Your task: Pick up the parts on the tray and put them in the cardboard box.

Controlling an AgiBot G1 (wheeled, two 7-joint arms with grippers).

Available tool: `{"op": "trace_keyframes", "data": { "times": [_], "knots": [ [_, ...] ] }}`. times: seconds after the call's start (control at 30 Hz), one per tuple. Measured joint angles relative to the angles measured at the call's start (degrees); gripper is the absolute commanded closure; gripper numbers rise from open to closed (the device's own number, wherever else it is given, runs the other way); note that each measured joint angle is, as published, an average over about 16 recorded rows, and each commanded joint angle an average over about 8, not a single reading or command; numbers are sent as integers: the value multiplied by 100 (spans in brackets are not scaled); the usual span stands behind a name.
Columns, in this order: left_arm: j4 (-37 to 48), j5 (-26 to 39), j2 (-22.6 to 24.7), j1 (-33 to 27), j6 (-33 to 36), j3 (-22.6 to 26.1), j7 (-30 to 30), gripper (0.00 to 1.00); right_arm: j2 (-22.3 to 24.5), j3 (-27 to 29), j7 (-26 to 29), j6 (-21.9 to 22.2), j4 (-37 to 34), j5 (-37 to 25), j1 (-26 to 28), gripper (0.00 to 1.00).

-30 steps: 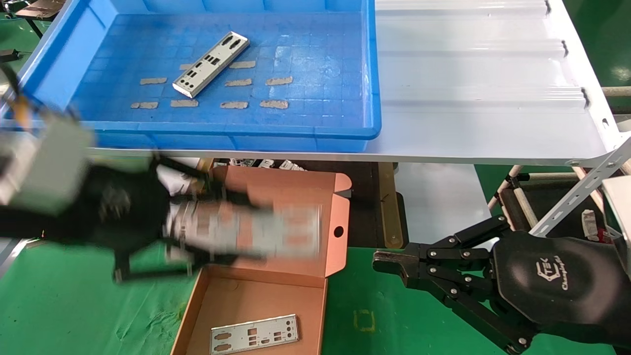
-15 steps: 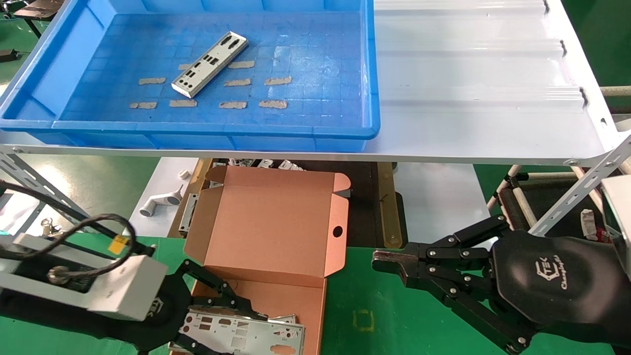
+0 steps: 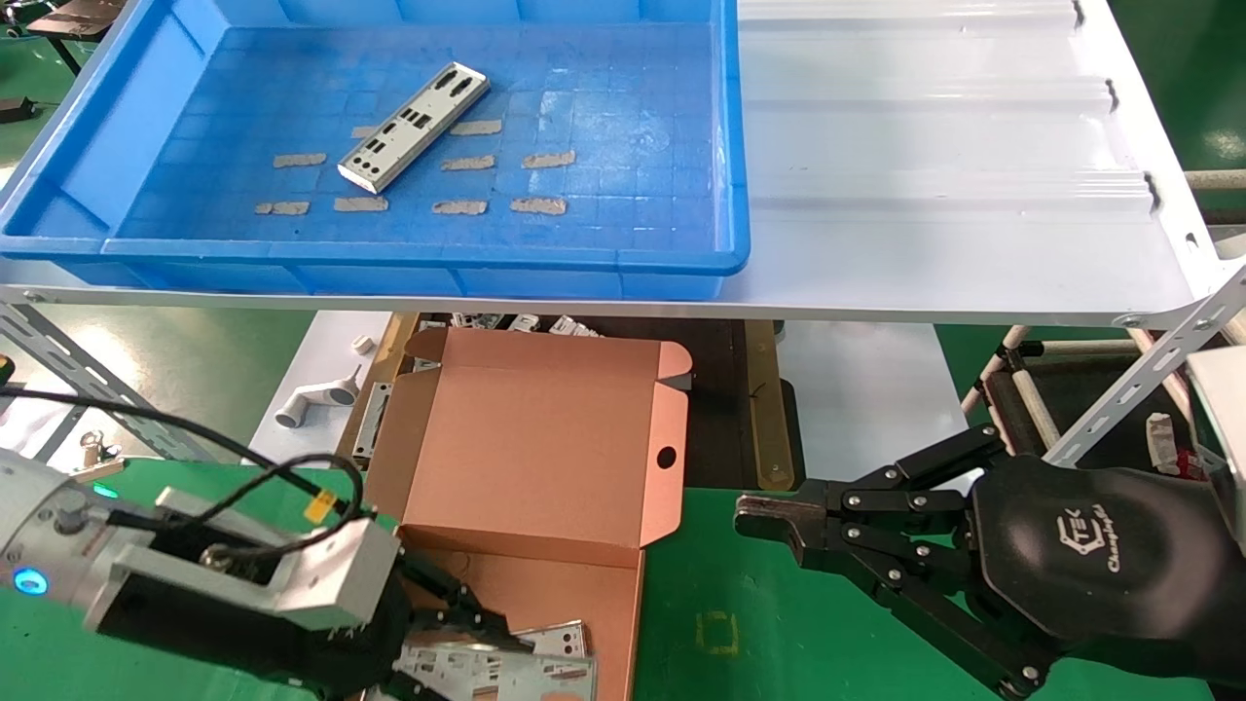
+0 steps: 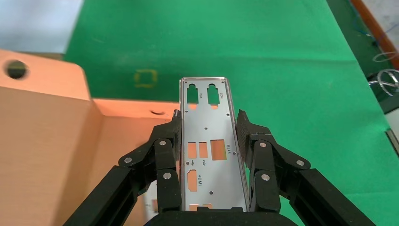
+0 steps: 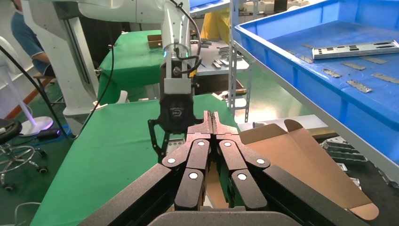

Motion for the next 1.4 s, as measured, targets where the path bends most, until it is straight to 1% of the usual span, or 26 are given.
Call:
{"op": "trace_keyframes", "data": {
  "times": [0.23, 0.47, 0.63, 0.67, 0.87, 0.9, 0.93, 1.4],
  "knots": [
    [216, 72, 140, 281, -247, 128, -9, 99, 0, 0, 0, 0, 0, 0, 0, 100],
    [565, 134, 364, 524, -643, 169, 85, 84, 0, -1, 0, 0, 0, 0, 0, 100],
    [872, 162, 530, 598, -817, 166, 211, 80, 0, -1, 0, 0, 0, 0, 0, 100],
    [934, 164, 559, 603, -834, 163, 241, 73, 0, -1, 0, 0, 0, 0, 0, 100],
    [1276, 160, 705, 588, -789, 149, 408, 11, 0, -1, 0, 0, 0, 1, 0, 100],
    [1330, 159, 726, 582, -767, 149, 428, 3, 0, -1, 0, 0, 0, 1, 0, 100],
    [1384, 160, 746, 575, -743, 150, 448, 0, 0, -1, 0, 0, 0, 1, 0, 100],
    [2019, 122, 963, 457, -438, 127, 728, 0, 1, -2, -1, 1, 0, 1, 0, 100]
  ]
}}
